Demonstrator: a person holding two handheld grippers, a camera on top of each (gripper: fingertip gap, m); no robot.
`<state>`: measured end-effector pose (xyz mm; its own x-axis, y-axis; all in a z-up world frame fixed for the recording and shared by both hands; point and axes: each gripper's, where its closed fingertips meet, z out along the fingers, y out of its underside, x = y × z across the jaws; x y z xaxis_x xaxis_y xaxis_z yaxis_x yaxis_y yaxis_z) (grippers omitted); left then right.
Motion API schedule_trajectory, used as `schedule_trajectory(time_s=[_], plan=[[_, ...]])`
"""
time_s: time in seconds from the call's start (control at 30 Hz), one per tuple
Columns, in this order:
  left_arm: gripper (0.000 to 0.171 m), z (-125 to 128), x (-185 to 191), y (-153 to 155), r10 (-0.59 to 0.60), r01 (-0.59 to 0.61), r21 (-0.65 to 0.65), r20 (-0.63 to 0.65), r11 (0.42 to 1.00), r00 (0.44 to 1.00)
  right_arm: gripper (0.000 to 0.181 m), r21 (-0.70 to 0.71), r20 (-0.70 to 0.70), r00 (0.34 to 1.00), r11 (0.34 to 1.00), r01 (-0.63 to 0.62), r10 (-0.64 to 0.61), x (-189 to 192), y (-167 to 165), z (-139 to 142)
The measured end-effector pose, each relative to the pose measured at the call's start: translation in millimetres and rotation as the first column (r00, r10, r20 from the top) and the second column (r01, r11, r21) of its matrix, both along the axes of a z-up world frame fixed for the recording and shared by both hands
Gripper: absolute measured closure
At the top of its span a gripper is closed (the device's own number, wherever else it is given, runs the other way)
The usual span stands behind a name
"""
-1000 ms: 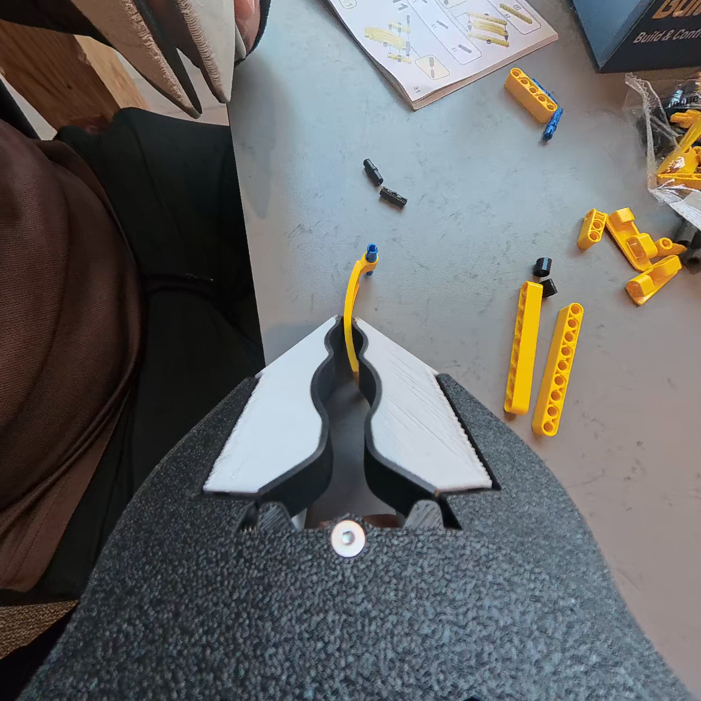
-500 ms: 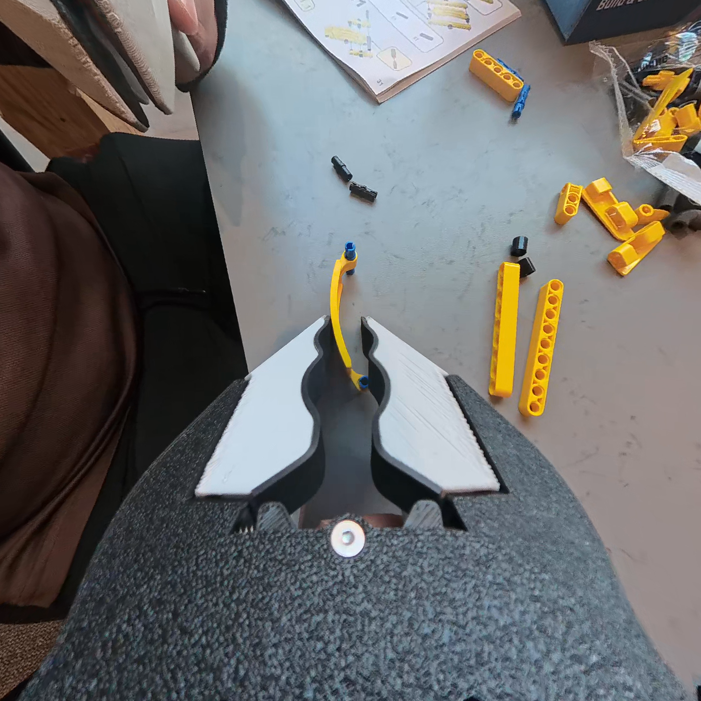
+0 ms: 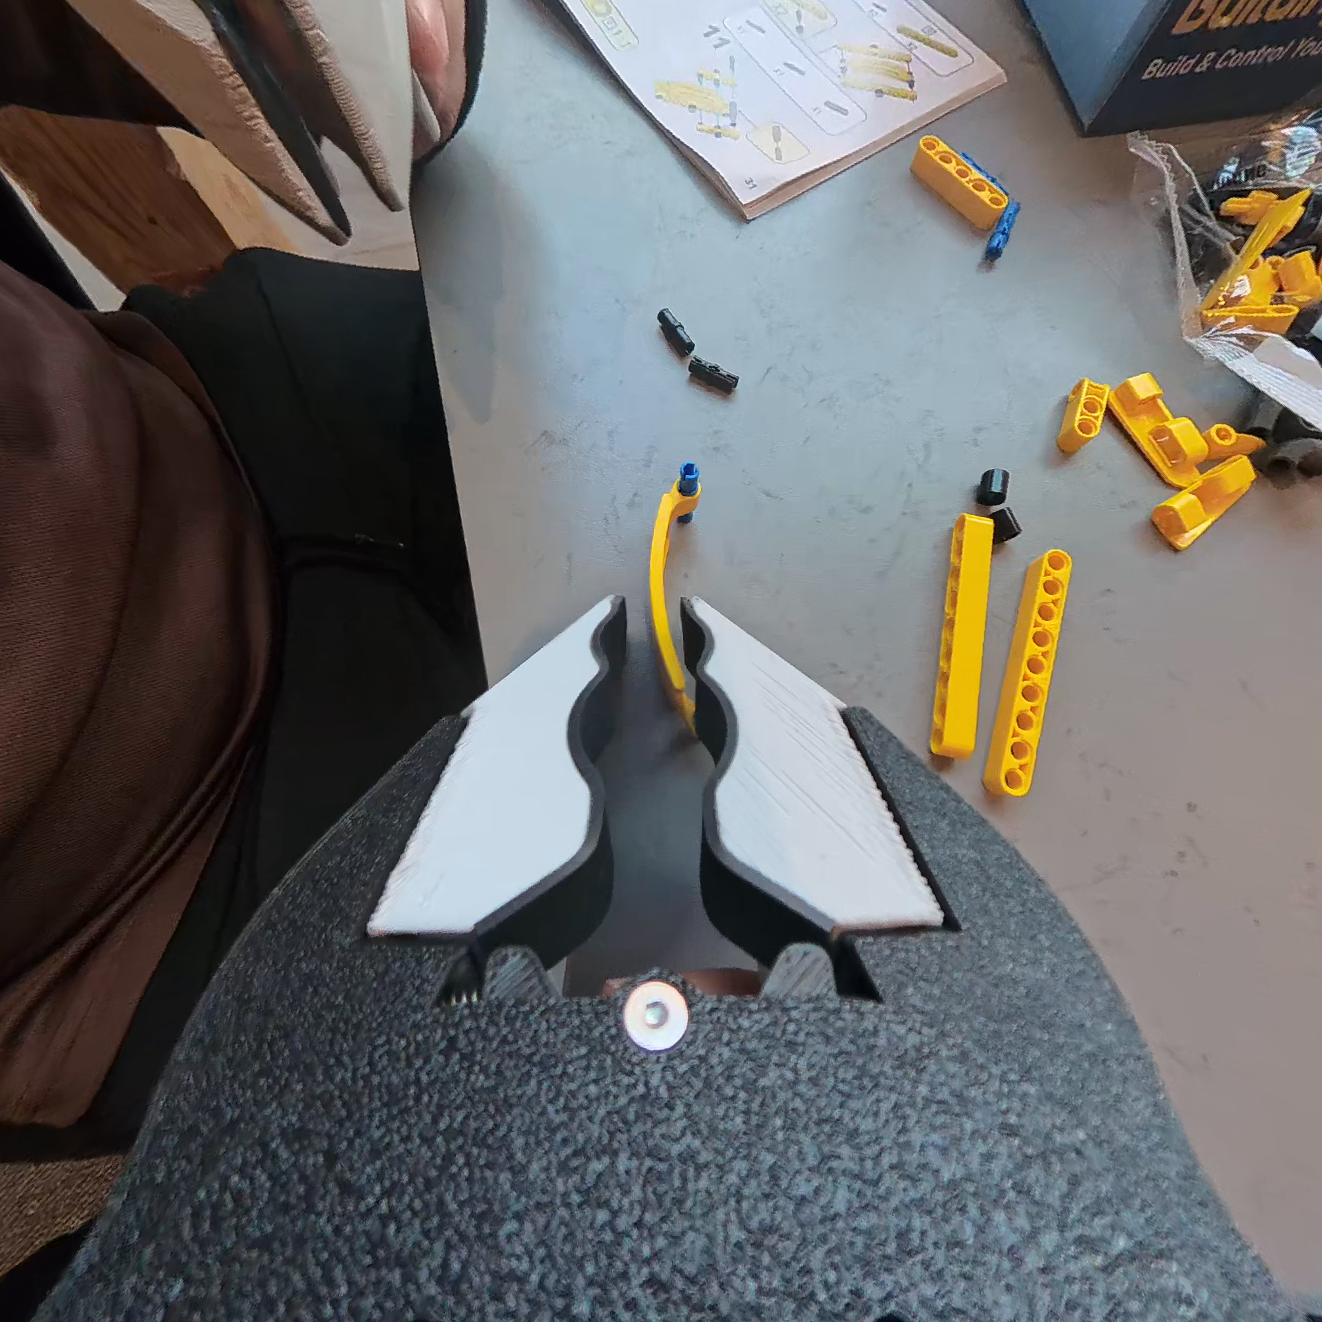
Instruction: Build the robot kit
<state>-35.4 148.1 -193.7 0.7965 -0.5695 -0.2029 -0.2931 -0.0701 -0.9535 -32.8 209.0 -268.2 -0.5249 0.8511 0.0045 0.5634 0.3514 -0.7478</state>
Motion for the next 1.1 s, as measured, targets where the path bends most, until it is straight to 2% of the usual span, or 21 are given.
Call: schedule_trajectory(time_s=[0.1, 0.17, 0.3, 0.47, 0.57, 0.93, 1.03, 1.1], plan=[[0.168, -0.1, -0.1, 0.1, 0.000, 0.000, -0.002, 0.001, 1.000, 1.000, 0.168, 0.003, 0.020, 1.000, 1.000, 0.005, -0.005, 1.1, 1.7, -2.9], [0.168, -0.1, -0.2, 0.2, 0.001, -0.001, -0.003, 0.002, 1.000, 1.000, 0.178, 0.002, 0.032, 0.999, 1.000, 0.009, -0.009, 1.2, 2.3, -4.4], [0.168, -0.1, -0.1, 0.2, 0.001, -0.001, -0.002, 0.000, 1.000, 1.000, 0.179, -0.022, 0.037, 0.999, 1.000, 0.018, -0.017, 0.9, 2.2, -3.2], [0.168, -0.1, -0.2, 0.3, 0.001, -0.001, -0.004, 0.002, 1.000, 1.000, 0.179, -0.207, 0.103, 0.994, 0.977, 0.054, -0.033, 0.9, -8.1, 3.8], [0.167, -0.2, -0.2, 0.4, 0.002, -0.002, -0.004, 0.002, 1.000, 1.000, 0.179, -0.215, 0.130, 0.987, 0.969, 0.121, -0.094, -3.9, 0.6, 0.8], [0.167, -0.1, -0.3, 0.7, 0.003, -0.003, -0.004, 0.001, 1.000, 1.000, 0.172, -0.239, 0.171, 0.976, 0.956, 0.172, -0.133, -4.2, 9.4, -2.7], [0.167, -1.1, -4.5, 5.0, 0.035, -0.035, -0.023, 0.011, 0.999, 0.999, 0.170, -0.218, 0.156, 0.976, 0.959, 0.183, -0.151, -5.4, 14.2, -2.7], [0.171, -6.6, -21.5, 17.6, 0.163, -0.160, -0.083, 0.023, 0.984, 0.986, 0.168, -0.227, 0.143, 0.978, 0.956, 0.184, -0.154, -5.8, 15.7, -0.3]])
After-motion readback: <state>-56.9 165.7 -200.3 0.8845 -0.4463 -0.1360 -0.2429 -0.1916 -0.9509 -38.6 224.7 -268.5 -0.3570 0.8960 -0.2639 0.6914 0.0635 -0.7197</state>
